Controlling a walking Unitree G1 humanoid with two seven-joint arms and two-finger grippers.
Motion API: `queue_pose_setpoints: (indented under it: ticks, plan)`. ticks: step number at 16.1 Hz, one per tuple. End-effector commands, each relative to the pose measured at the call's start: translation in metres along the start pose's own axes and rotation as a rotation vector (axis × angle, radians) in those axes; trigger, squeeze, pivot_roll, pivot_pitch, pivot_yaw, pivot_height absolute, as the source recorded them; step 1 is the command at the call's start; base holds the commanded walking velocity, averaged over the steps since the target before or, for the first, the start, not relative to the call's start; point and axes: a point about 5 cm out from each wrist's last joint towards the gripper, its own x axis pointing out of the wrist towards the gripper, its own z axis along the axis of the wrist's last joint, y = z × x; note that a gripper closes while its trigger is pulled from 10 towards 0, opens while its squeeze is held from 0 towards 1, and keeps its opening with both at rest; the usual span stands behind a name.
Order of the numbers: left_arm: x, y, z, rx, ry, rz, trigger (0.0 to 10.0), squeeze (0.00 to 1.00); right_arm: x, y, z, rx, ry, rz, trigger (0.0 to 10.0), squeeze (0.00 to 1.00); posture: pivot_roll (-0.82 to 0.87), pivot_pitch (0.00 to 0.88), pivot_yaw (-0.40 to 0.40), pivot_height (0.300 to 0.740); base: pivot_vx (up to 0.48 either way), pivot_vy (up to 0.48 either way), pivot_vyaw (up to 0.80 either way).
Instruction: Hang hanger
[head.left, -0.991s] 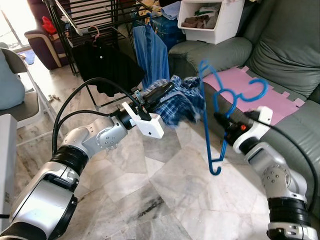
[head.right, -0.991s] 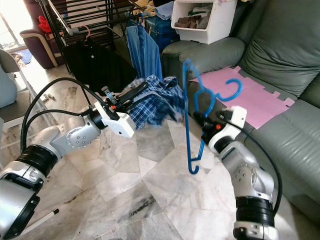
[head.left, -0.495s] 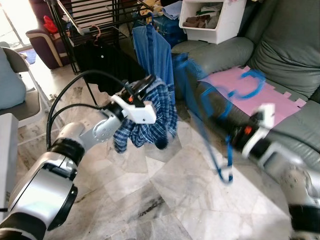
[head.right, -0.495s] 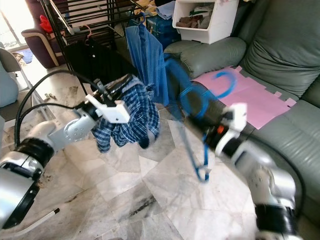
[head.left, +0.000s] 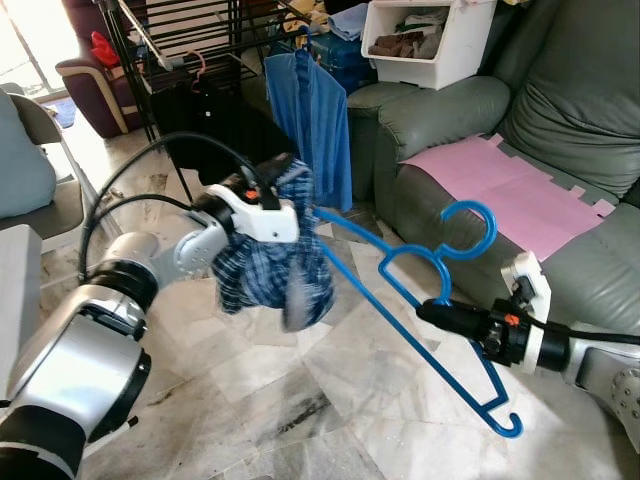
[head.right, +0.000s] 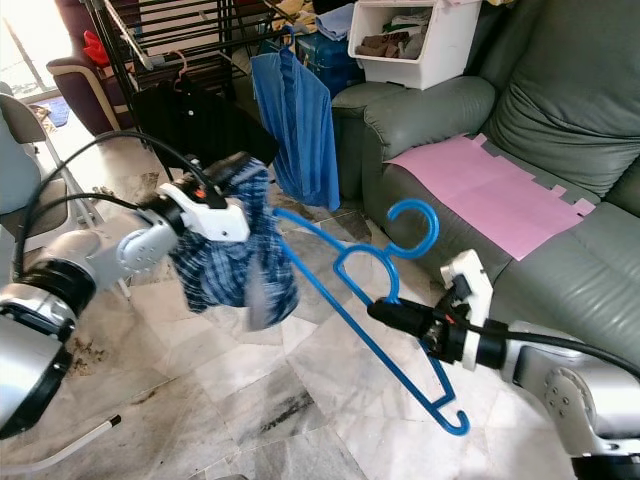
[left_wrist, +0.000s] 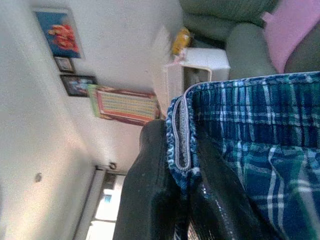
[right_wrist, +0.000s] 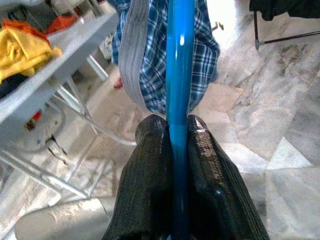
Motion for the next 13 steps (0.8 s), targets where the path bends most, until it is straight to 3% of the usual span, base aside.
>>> queue_pose_setpoints:
  ticks: [1,3,6,10,13]
  plan:
    - [0.000,0.003,-0.003,0.007,0.003,-0.061,10.0,0.00,0.001,-0.004,0.005,-0.080,0.030,-0.034,10.0,0.00,-0.17,0.000,0.070,0.740,0.000,0.000,0.00]
    - [-0.004,-0.007,-0.003,-0.012,-0.001,-0.143,10.0,0.00,-0.001,-0.007,0.008,-0.110,0.051,-0.038,10.0,0.00,-0.17,0.000,0.070,0.740,0.000,0.000,0.00]
    - [-0.005,-0.007,0.000,-0.020,-0.032,-0.122,10.0,0.00,0.000,-0.007,0.006,-0.132,0.078,-0.031,10.0,0.00,-0.17,0.000,0.070,0.740,0.000,0.000,0.00]
    - [-0.002,-0.008,0.015,-0.041,-0.151,-0.099,10.0,0.00,0.006,-0.009,0.002,-0.133,0.075,-0.028,10.0,0.00,-0.17,0.000,0.061,0.740,0.000,0.000,0.00]
    - [-0.003,-0.019,0.040,-0.076,-0.312,-0.135,10.0,0.00,0.017,-0.020,0.006,-0.154,0.009,-0.115,10.0,0.00,-0.17,0.000,0.060,0.740,0.000,0.000,0.00]
